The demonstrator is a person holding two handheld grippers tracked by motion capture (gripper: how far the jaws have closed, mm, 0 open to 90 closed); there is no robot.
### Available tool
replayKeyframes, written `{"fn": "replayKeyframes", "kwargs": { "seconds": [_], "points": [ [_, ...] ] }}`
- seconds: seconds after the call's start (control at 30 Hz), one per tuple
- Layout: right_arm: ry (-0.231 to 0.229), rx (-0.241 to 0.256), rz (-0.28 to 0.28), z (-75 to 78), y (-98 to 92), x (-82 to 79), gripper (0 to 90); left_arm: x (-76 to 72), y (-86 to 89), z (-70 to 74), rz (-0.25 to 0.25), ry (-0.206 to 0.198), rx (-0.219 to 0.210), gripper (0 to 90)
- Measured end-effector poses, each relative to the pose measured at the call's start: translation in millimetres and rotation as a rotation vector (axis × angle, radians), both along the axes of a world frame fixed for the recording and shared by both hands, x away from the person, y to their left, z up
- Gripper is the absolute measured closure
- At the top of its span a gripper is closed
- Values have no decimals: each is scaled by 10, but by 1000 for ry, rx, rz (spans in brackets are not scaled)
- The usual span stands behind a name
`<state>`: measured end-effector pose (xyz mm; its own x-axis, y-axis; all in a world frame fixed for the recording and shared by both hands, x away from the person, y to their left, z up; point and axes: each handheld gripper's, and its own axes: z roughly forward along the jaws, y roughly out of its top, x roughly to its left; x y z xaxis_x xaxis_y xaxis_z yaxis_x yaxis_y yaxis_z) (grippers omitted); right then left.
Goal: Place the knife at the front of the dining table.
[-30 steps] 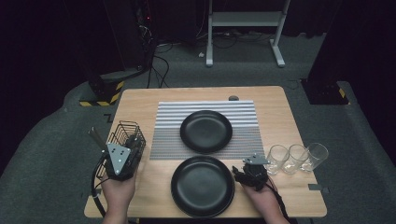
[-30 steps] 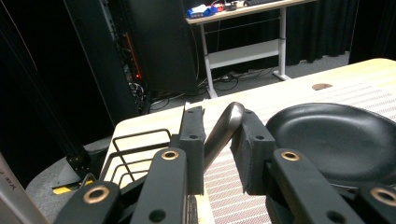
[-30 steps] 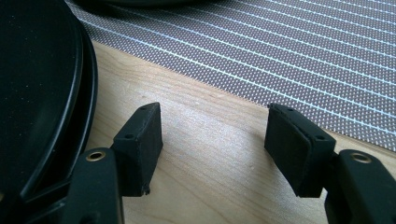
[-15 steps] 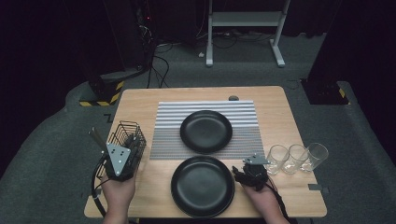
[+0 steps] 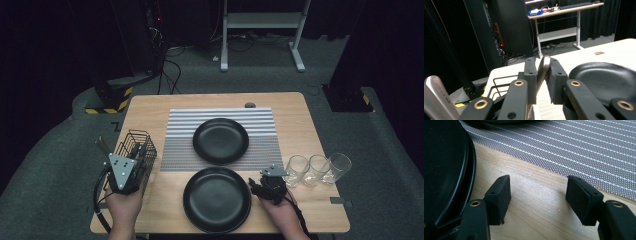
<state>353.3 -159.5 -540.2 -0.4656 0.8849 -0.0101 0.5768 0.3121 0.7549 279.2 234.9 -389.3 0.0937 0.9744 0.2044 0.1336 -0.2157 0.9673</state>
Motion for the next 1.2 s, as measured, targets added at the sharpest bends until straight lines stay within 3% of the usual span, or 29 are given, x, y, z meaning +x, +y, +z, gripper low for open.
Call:
{"fn": "replayKeyframes", "kwargs": {
  "seconds": [0.27, 0.77, 1.2],
  "points": [
    [0, 0, 0, 0, 0, 0, 366, -12, 36, 20, -4, 2, -12, 797],
    [0, 0, 0, 0, 0, 0, 366, -49, 128, 61, 10, -30, -42, 821],
    [0, 0, 0, 0, 0, 0, 366, -45, 271, 74, 3, -27, -99, 823]
  ]
}}
